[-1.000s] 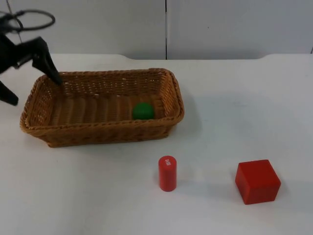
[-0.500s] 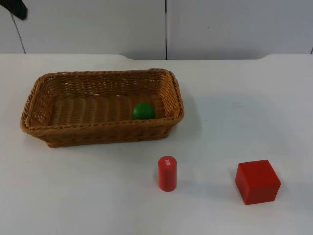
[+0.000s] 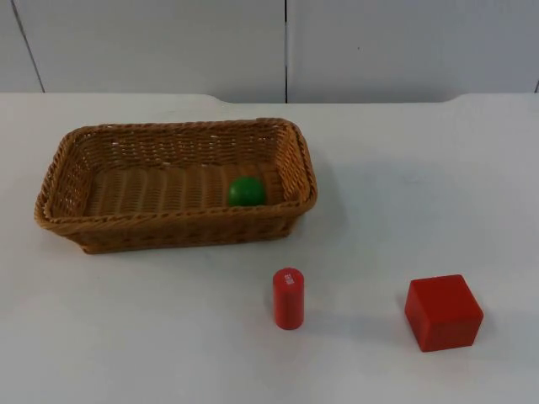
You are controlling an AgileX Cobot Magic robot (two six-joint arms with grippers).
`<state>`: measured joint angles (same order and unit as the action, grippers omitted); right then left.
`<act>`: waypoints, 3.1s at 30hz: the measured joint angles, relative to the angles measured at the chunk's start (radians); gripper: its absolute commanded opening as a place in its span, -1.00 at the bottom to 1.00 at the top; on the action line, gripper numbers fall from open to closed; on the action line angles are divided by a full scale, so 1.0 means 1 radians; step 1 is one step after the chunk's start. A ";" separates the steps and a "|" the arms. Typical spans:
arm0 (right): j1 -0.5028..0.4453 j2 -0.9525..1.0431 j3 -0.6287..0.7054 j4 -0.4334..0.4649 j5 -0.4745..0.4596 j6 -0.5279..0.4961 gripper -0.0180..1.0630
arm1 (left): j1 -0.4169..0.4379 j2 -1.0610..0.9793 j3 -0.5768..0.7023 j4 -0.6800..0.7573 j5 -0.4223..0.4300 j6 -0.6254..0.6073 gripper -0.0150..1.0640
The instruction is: Pick up the basket with the left hand and place the object to the left of the red cylinder into the basket with the right hand.
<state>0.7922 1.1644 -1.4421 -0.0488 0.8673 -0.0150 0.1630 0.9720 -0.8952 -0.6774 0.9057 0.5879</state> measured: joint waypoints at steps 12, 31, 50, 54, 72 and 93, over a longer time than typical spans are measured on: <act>0.000 -0.445 0.474 0.005 -0.072 0.022 0.98 | 0.000 -0.445 0.239 0.066 0.007 -0.035 0.90; 0.000 -0.968 0.820 0.005 0.086 0.034 0.98 | 0.000 -0.962 0.330 0.555 0.136 -0.479 0.90; 0.000 -1.163 0.871 -0.029 0.314 0.064 0.98 | -0.131 -0.969 0.397 0.588 0.166 -0.498 0.90; 0.000 -1.163 0.885 -0.024 0.311 0.064 0.98 | -0.131 -0.969 0.397 0.588 0.169 -0.498 0.90; 0.000 -1.163 0.925 -0.014 0.228 0.063 0.98 | -0.131 -0.969 0.397 0.588 0.170 -0.498 0.90; 0.000 -1.163 0.925 -0.014 0.226 0.061 0.99 | -0.131 -0.969 0.397 0.637 0.171 -0.566 0.98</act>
<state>0.7922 0.0018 -0.5175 -0.0633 1.0936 0.0456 0.0324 0.0032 -0.4983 -0.0409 1.0766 0.0221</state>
